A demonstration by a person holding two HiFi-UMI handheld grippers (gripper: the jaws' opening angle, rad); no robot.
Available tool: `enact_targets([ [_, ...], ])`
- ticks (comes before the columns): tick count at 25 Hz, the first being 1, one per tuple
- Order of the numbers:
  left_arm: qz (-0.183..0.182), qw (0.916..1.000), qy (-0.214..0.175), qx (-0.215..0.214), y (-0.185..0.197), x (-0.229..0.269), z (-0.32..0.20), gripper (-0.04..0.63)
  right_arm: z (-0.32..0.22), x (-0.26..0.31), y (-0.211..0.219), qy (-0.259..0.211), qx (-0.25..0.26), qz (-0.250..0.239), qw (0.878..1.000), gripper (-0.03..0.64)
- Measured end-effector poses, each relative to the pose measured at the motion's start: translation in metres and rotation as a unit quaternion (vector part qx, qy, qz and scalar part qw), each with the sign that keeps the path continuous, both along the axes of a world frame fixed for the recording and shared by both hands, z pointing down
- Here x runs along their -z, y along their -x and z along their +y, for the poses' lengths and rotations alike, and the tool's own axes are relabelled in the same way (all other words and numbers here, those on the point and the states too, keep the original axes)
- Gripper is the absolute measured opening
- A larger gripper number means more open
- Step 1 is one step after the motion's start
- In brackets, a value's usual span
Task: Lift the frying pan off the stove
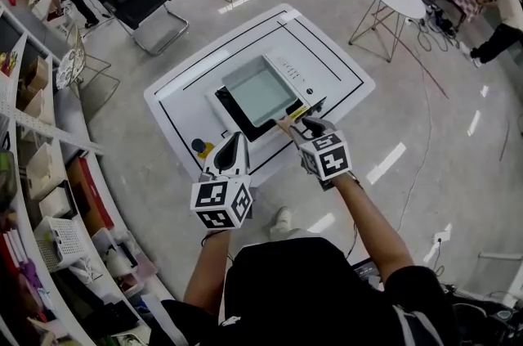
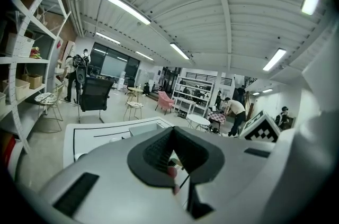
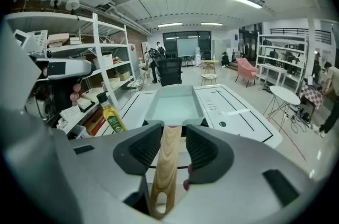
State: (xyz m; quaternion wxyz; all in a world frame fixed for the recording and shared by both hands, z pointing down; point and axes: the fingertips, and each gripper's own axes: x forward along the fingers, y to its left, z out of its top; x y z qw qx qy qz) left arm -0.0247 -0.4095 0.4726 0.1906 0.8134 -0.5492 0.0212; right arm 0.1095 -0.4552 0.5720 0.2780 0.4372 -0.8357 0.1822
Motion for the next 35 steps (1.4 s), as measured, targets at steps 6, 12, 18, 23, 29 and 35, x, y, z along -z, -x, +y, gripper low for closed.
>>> enact_targets([
  [6, 0.0, 0.9999, 0.005, 0.01, 0.004, -0.007, -0.008, 0.009, -0.005, -0.026, 0.005, 0.051, 0.018, 0.028, 0.998, 0.22],
  [12, 0.002, 0.9996, 0.014, 0.024, 0.013, -0.014, -0.011, 0.009, -0.006, -0.05, 0.017, 0.098, 0.046, 0.063, 0.992, 0.257],
  [18, -0.002, 0.9996, 0.017, 0.021, 0.016, -0.018, -0.013, 0.009, -0.006, -0.073, 0.024, 0.152, 0.061, 0.079, 0.983, 0.262],
  [23, -0.006, 0.9994, 0.021, 0.028, 0.02, -0.022, -0.012, 0.009, -0.006, -0.082, 0.022, 0.186, 0.059, 0.111, 0.974, 0.262],
  [29, -0.008, 0.9992, 0.021, 0.033, 0.024, -0.022, -0.015, 0.009, -0.007, -0.101, 0.014, 0.206, 0.055, 0.145, 0.966, 0.243],
  [35, -0.005, 0.9989, 0.019, 0.042, 0.033, -0.017, -0.017, 0.009, -0.011, -0.105, -0.003, 0.204, 0.039, 0.197, 0.958, 0.138],
])
